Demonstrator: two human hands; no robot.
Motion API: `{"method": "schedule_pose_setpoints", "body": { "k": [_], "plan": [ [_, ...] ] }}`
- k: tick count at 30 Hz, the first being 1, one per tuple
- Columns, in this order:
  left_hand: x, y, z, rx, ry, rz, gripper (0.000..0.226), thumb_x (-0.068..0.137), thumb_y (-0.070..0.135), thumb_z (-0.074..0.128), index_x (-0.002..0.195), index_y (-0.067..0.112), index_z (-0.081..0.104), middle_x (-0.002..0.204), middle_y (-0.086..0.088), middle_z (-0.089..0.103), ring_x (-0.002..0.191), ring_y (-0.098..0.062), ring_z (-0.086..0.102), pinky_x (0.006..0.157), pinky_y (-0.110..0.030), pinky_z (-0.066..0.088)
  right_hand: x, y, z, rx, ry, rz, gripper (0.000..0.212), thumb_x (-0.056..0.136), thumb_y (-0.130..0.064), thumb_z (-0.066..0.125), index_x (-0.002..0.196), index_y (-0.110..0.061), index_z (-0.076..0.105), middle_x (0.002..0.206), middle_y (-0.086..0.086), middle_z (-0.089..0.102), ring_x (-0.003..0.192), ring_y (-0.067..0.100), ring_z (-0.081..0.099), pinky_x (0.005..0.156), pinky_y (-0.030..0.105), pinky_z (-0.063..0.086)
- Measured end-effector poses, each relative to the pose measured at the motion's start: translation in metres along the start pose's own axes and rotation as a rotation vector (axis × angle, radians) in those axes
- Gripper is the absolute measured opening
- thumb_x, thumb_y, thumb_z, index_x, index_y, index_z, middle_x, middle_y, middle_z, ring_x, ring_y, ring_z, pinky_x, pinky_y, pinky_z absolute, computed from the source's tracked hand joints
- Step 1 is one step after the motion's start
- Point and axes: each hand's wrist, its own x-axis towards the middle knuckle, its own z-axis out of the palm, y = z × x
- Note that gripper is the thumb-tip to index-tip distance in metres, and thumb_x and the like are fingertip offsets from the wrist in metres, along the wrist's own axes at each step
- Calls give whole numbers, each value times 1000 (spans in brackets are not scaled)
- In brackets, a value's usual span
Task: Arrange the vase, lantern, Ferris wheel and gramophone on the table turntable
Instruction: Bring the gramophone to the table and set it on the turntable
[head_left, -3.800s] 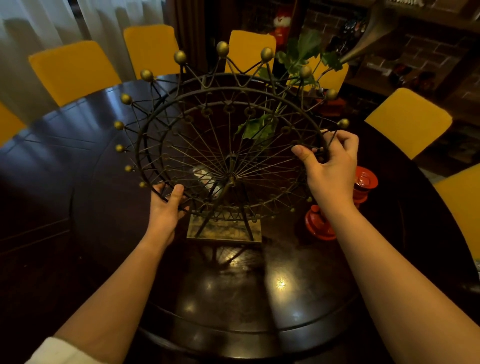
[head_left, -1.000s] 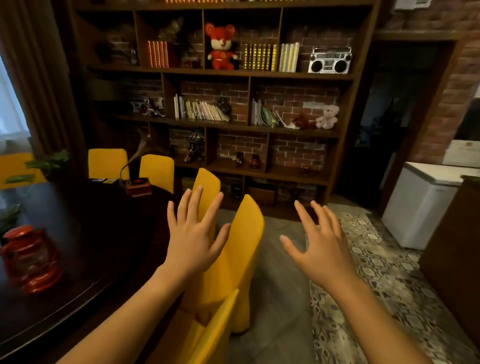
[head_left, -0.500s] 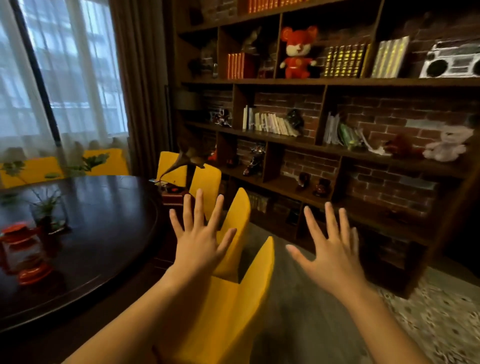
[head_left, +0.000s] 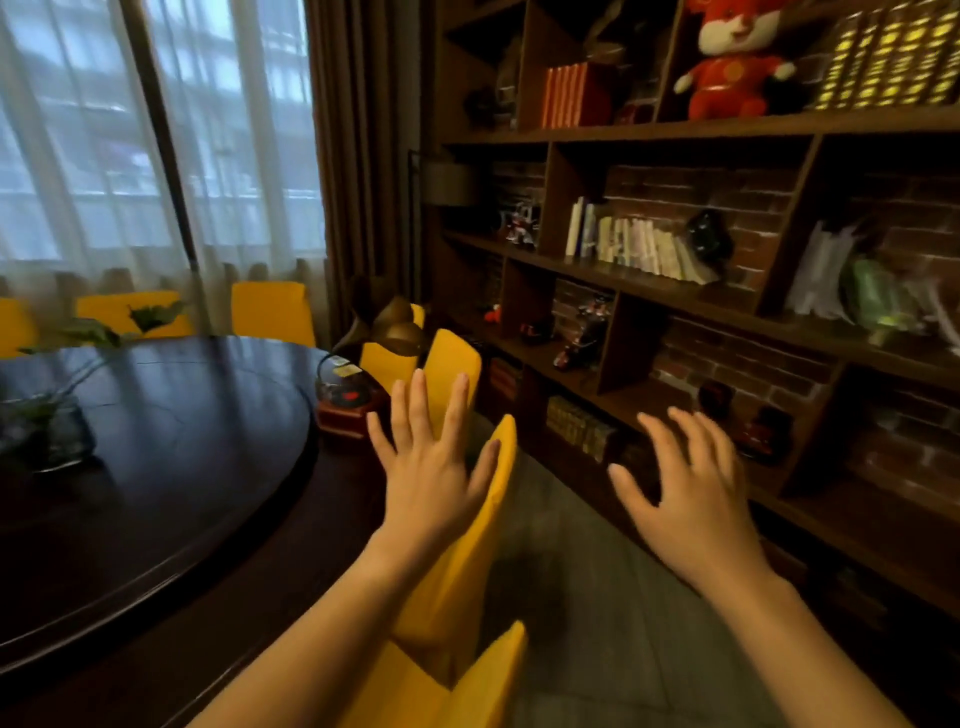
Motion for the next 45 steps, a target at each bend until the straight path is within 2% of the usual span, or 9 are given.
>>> {"method": "schedule_pose_setpoints", "body": {
  "k": [3,8,12,15,19,27,35,42,45],
  "plan": [
    [44,25,53,92,-7,-14,75,92,62,36,156,32,15,164,-20,16,151,-41,8,114,-66,7,66,56,28,60,26,-35,69,88,-67,34,146,-29,35,154,13,36,144,30,19,110,59,31],
    [93,42,151,153,-52,-175,77,90,67,29,157,35,11,165,-17,12,152,-37,5,115,-65,5,164,141,96,130,-93,-96,75,89,-69,35,155,-36,21,163,4,14,149,22,1,116,55,22],
    [135,59,236,173,-73,-477,75,90,66,37,155,35,17,161,-17,21,149,-38,13,115,-64,11,258,216,151,251,-219,-161,77,90,-67,39,156,-37,13,165,-1,9,149,18,-1,114,51,27],
    [160,70,284,112,-90,-762,75,92,60,49,154,31,19,156,-17,31,143,-40,28,111,-65,26,317,255,186,335,-323,-215,81,90,-67,39,157,-36,8,164,0,14,150,23,5,114,49,30],
    [191,78,323,24,-23,-1006,74,92,56,53,153,28,22,149,-19,40,134,-42,40,104,-62,37,389,268,230,386,-419,-299,82,92,-65,41,158,-33,5,164,2,17,149,25,10,116,47,27],
    [242,19,395,164,-16,-1242,69,93,58,47,154,37,21,157,-15,30,141,-42,30,108,-62,30,499,219,357,499,-626,-468,82,92,-65,44,158,-34,7,164,2,15,150,26,7,114,49,28],
    [315,-121,481,83,83,-1418,69,93,55,49,153,31,25,150,-18,37,135,-46,34,106,-64,31,628,122,506,398,-772,-609,81,93,-66,43,158,-31,9,164,1,16,149,27,9,116,52,30],
    [339,-200,514,126,119,-1608,65,89,58,49,147,37,30,143,-16,44,128,-43,41,100,-60,37,689,30,608,433,-965,-692,80,93,-62,47,158,-29,14,162,3,22,148,29,15,114,49,28],
    [334,-227,529,101,152,-1724,77,81,63,46,150,34,28,145,-19,44,130,-45,40,103,-60,38,700,-4,653,455,-1098,-703,84,93,-59,51,159,-29,8,163,4,21,149,34,15,114,49,28]
  ]
}}
